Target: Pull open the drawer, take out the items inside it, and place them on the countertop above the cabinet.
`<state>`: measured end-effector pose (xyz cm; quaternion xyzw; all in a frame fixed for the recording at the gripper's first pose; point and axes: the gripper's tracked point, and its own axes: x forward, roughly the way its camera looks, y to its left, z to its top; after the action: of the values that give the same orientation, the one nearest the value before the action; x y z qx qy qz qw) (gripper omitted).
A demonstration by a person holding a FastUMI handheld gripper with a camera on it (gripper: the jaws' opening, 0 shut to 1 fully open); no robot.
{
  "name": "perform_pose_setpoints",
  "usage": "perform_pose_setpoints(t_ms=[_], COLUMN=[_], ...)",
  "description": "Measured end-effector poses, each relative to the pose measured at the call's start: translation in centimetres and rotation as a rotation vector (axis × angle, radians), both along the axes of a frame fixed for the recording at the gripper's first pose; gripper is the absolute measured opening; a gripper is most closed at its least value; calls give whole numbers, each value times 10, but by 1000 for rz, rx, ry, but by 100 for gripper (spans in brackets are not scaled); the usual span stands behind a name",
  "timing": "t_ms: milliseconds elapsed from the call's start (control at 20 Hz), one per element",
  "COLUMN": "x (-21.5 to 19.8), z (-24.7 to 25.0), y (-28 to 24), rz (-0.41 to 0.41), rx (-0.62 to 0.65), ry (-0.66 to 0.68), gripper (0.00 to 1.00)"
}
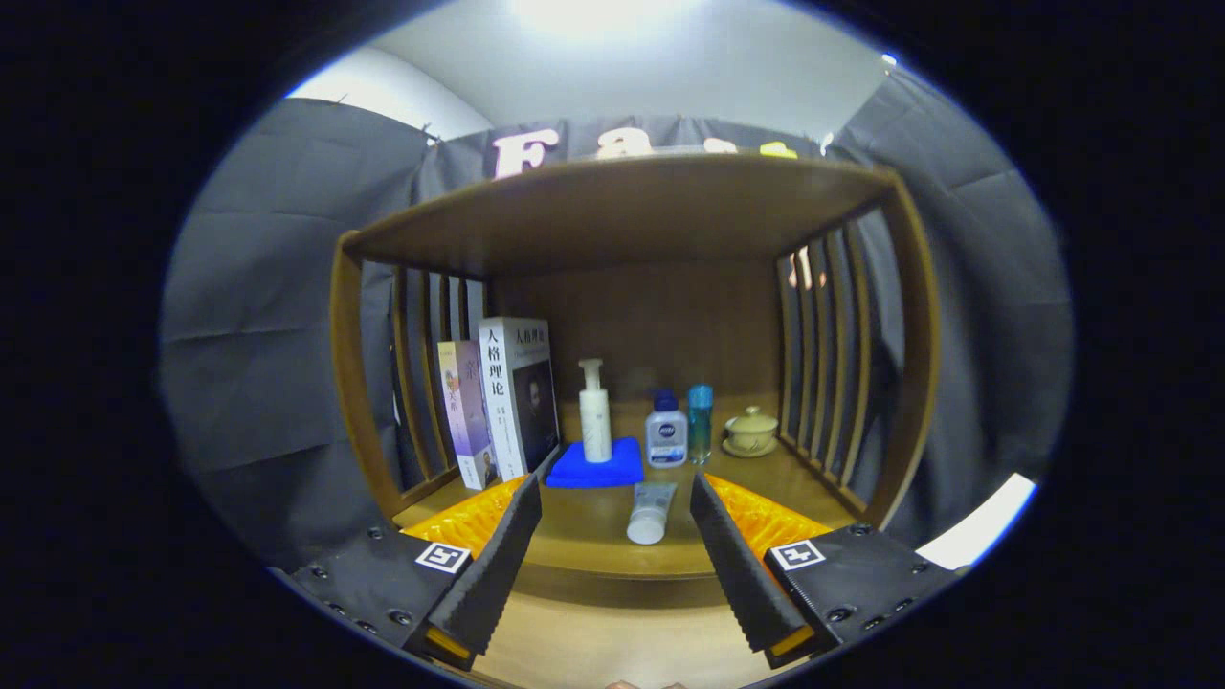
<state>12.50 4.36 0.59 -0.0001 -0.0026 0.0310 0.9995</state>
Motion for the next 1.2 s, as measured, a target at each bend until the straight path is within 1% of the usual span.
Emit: perform_pose_setpoints(t_ms=[100,250,500,750,1000,1200], x=[-30,-62,-94,-128,-159,-169], z=[5,-5,-33,-77,-116,-149], y=[-5,-2,7,18,13,17], rz=[-48,-67,-59,-5,-23,-27], rx=[-19,-40,-68,-89,-110,-136], ry=[-95,-134,-119,-66,-32,8], gripper=[98,98,98,98,98,98])
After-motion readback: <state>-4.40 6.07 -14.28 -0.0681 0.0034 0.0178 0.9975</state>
